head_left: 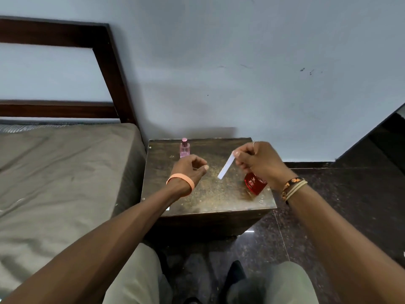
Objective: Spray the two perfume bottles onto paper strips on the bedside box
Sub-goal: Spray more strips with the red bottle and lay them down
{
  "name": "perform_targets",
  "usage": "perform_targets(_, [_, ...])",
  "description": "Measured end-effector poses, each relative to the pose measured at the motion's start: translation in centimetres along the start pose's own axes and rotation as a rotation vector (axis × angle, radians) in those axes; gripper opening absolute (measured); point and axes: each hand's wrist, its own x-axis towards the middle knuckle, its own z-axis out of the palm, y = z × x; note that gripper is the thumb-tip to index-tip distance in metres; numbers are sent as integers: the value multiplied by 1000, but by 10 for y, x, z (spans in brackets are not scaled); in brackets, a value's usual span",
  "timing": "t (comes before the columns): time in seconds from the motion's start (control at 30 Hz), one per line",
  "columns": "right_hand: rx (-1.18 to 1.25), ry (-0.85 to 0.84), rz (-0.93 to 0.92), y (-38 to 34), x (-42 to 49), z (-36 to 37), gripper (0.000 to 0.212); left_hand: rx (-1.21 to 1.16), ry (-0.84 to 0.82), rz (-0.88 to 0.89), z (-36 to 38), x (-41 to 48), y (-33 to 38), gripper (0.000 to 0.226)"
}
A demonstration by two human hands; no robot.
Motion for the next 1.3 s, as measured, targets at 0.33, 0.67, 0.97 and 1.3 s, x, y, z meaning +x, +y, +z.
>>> perform_targets(0.33, [-317,12,-45,55,130,-30,16,-16,-33,-16,57,82,5,4])
perform_targets(0.67, [-579,-229,-89,114,215,-19,13,70,-79,-51,113,145,-27,7])
perform_targets(0.97, [-706,-342,-114,139,241,1,15,135,-154,-24,145,165,-44,13])
perform_targets(1.3, [-623,-240,-164,155,238,6,14,210,-196,-3,158,166,-40,28])
